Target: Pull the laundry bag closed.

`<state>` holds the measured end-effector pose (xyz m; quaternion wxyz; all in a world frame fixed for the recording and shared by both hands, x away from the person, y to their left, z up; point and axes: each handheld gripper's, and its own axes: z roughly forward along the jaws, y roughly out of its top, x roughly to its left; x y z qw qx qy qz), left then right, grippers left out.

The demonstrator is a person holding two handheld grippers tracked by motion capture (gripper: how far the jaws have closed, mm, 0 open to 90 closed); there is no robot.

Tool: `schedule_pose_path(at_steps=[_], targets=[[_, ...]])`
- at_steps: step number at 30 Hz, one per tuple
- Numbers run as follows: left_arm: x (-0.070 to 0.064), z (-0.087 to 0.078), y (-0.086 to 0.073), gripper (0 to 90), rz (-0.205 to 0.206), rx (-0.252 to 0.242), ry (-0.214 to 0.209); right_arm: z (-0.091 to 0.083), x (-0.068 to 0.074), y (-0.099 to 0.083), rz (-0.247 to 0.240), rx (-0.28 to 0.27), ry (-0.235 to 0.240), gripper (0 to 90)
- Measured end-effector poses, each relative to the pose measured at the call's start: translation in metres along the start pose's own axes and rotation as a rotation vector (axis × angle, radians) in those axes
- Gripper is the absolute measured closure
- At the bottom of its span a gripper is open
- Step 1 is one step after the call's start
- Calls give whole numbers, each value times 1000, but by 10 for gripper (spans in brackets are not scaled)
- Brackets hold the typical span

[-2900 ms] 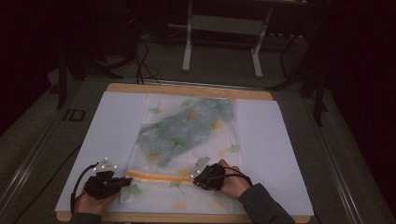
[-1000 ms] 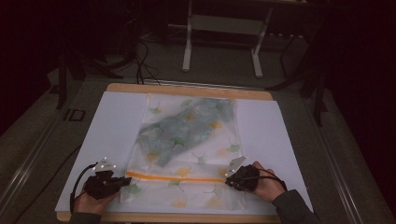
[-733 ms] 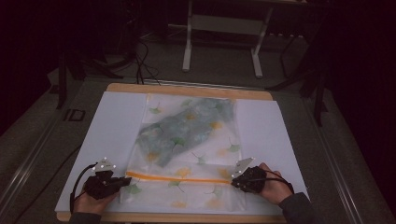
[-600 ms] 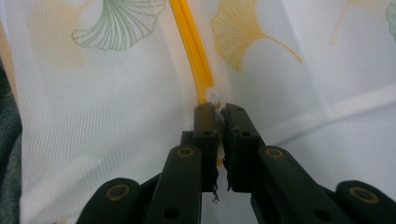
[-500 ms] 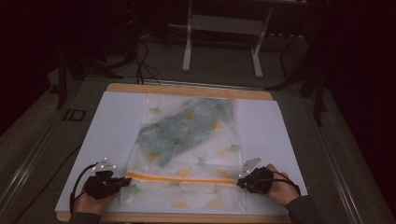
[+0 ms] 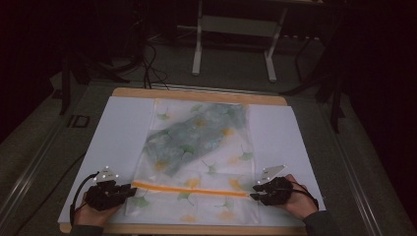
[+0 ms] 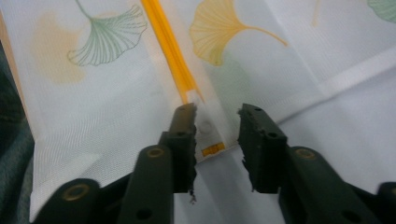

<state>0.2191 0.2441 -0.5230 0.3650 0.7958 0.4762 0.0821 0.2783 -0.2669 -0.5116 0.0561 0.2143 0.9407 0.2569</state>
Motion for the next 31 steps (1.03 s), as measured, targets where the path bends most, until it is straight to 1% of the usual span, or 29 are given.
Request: schedule_pose_path(at_steps=[2,6,7,9,13,15,17,18,21,22,24,26,27,28,29,30,31], targets=[[1,-2,-1,661,-9,-15,4,-1,-2,-3,24,-21,4,609],[4,-6,-2,621,-21,-46,24,-5,-6,-9,68,-66,-10,573],[5,-7,-2,618,-19,-48,26,-6,-7,-10,85,-81,-18,570],[6,-8,-2,610,-25,-60,42,-10,-10,-13,115,-108,-31,565],[8,-11,-3,595,-35,-85,76,-13,-16,-18,183,-145,-76,557],[9,-12,-4,594,-46,-95,108,-13,-18,-21,221,-146,-114,553],[11,-11,-5,590,-48,-100,137,-12,-20,-24,240,-146,-152,545],[11,-11,-5,586,-49,-100,148,-12,-21,-26,259,-150,-172,545],[14,-9,-6,581,-61,-107,191,-11,-23,-31,303,-179,-214,536],[14,-9,-6,564,-61,-107,191,-11,-23,-31,303,-179,-214,536],[16,-7,-6,548,-79,-114,235,-9,-23,-37,342,-212,-234,530],[19,-4,-6,541,-91,-129,275,-7,-23,-41,369,-243,-255,531],[21,-2,-5,537,-94,-130,284,-5,-23,-43,378,-242,-268,531],[22,1,-5,537,-94,-124,299,-5,-23,-44,375,-234,-286,530],[22,4,-4,524,-88,-118,336,-4,-23,-44,376,-240,-297,530],[23,7,-3,496,-85,-115,366,-4,-23,-45,387,-251,-296,529],[24,10,-2,480,-89,-117,381,-4,-23,-46,389,-258,-301,527]])
